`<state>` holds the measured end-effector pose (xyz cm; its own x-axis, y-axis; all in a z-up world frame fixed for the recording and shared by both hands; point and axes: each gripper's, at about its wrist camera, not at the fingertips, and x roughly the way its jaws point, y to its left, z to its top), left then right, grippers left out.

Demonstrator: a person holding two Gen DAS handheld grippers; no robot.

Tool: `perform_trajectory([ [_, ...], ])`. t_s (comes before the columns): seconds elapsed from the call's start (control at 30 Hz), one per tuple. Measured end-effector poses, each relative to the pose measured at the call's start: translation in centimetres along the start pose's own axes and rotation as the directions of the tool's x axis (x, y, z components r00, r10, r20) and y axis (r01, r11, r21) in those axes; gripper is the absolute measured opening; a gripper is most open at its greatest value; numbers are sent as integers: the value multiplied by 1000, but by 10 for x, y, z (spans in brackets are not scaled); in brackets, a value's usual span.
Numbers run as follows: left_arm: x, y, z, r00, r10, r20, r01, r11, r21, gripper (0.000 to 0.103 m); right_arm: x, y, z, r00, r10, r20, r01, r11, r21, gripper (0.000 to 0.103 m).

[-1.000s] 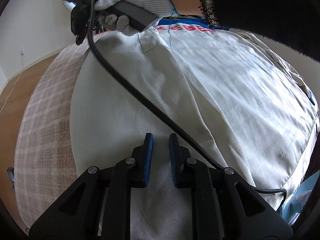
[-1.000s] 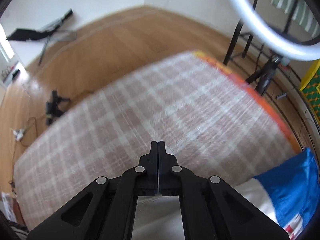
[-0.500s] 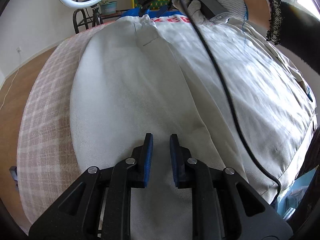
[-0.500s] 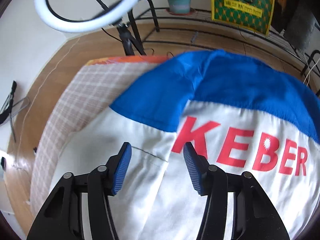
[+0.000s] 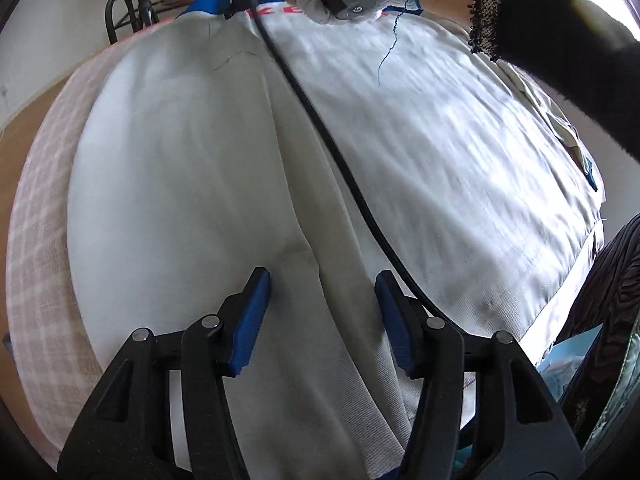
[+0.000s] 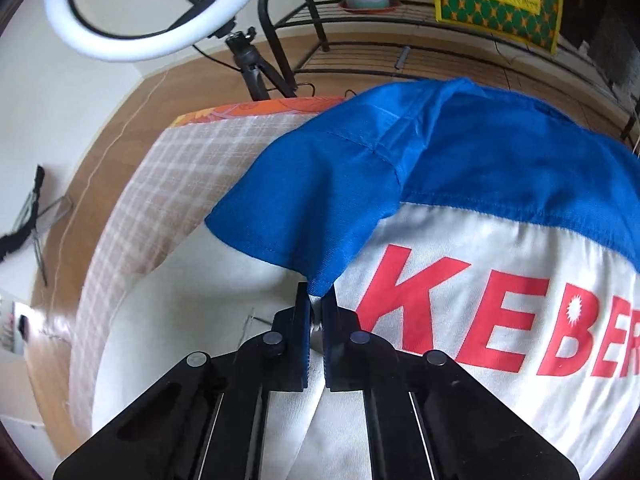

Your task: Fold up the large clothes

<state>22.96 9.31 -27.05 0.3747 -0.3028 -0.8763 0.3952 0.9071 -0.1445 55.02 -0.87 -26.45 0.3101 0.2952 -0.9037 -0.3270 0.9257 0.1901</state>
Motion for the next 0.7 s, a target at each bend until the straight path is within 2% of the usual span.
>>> perform_trajectory([
  [0.07, -2, -2, -2, 1000, -23, 7, 23, 1000, 4, 55, -15, 3, -1, 999, -10, 42, 12, 999, -49, 2],
  [0.13, -2, -5, -6, 993, -121, -6, 120, 992, -21, 55, -17, -5, 0, 996, -57, 64, 62, 995, -75, 1],
  [0.2, -1, -14, -7, 993, -114, -4, 114, 993, 16, 55, 3, -12, -3, 994, -105, -2, 104, 991, -84, 1],
  [0.27, -1, -17, -6, 995, -100, -9, 101, 994, 42, 55, 1, -3, -8, 994, -106, 31, 109, 983, -147, 3],
  [0.37, -8, -9, -7, 992, -127, -25, 127, 992, 9, 55, -10, -1, -6, 995, -99, 23, 101, 988, -116, 12],
  [0.47, -29, 0, -13, 992, -123, -22, 123, 992, -17, 55, -40, 13, -17, 985, -134, 113, 148, 980, -132, 12],
  [0.5, -40, 3, -17, 993, -116, -9, 116, 993, -23, 55, -52, 20, -26, 982, -117, 146, 139, 979, -150, 12],
  [0.53, -51, 7, -21, 994, -113, 7, 113, 993, -33, 55, -62, 26, -34, 984, -67, 168, 96, 980, -172, 12],
  [0.57, -63, 10, -26, 994, -103, 20, 104, 994, -42, 55, -72, 39, -46, 986, 28, 167, 7, 978, -208, 12],
  [0.6, -75, 12, -31, 996, -85, 37, 87, 995, -52, 55, -75, 50, -55, 983, 105, 151, -67, 970, -234, 12],
  [0.63, -87, 14, -36, 996, -66, 53, 69, 996, -62, 55, -79, 66, -68, 972, 202, 123, -163, 948, -275, 12],
  [0.67, -97, 17, -40, 997, -43, 67, 48, 996, -75, 55, -80, 83, -81, 962, 258, 88, -218, 922, -321, 12],
  [0.7, -108, 19, -45, 996, -20, 84, 28, 995, -99, 55, -78, 99, -91, 959, 277, 64, -236, 901, -363, 12],
])
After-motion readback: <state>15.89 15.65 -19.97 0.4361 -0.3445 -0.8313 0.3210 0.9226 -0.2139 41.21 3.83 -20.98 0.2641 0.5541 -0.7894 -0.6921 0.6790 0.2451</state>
